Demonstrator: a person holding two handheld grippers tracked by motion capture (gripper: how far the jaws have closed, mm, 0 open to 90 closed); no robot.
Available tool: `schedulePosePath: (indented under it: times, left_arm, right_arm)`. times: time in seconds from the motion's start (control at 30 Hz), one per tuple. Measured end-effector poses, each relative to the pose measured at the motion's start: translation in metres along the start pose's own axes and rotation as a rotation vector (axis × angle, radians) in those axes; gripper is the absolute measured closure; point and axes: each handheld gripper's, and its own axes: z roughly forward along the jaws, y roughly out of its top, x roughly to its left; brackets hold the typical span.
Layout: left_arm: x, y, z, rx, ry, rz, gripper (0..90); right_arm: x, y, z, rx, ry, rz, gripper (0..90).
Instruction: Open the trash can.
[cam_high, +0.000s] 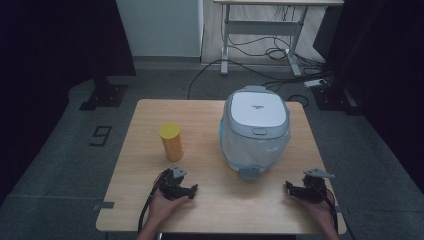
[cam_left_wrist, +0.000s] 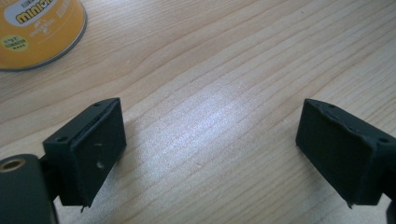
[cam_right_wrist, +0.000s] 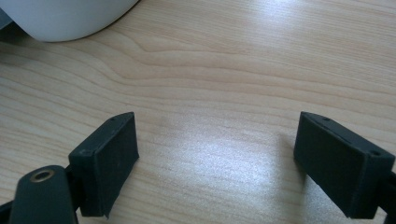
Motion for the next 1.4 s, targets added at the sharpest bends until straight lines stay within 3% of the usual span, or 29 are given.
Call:
schedulePosePath:
  times: [0.27,0.83,1.03,1.17,1.27,1.4]
  left_arm:
    - [0.000,-0.001,-0.001,-0.002,-0.005,0.003,8.6]
    - [0.001,-0.001,-0.001,-0.003,-0.007,0.006,8.9]
    - [0.001,-0.001,-0.001,-0.003,-0.007,0.005,8.9]
    - [0.001,-0.001,-0.001,-0.003,-0.006,0.004,8.9]
    - [0.001,-0.002,-0.002,-0.003,-0.004,0.001,9.0]
    - [0.001,-0.002,-0.002,-0.003,-0.004,0.002,9.0]
  right_arm:
    - [-0.003,-0.001,-0.001,-0.008,0.020,0.021,13.9]
    - [-0.005,-0.001,-0.003,-0.021,0.011,0.028,20.9]
    - [-0.008,-0.002,-0.005,-0.039,0.020,0.045,31.8]
    - [-0.006,0.004,-0.016,-0.089,0.042,0.033,45.5]
    - [-0.003,0.009,-0.027,-0.133,0.101,0.028,53.3]
    - [0.000,0.016,-0.039,-0.178,0.143,0.023,57.2]
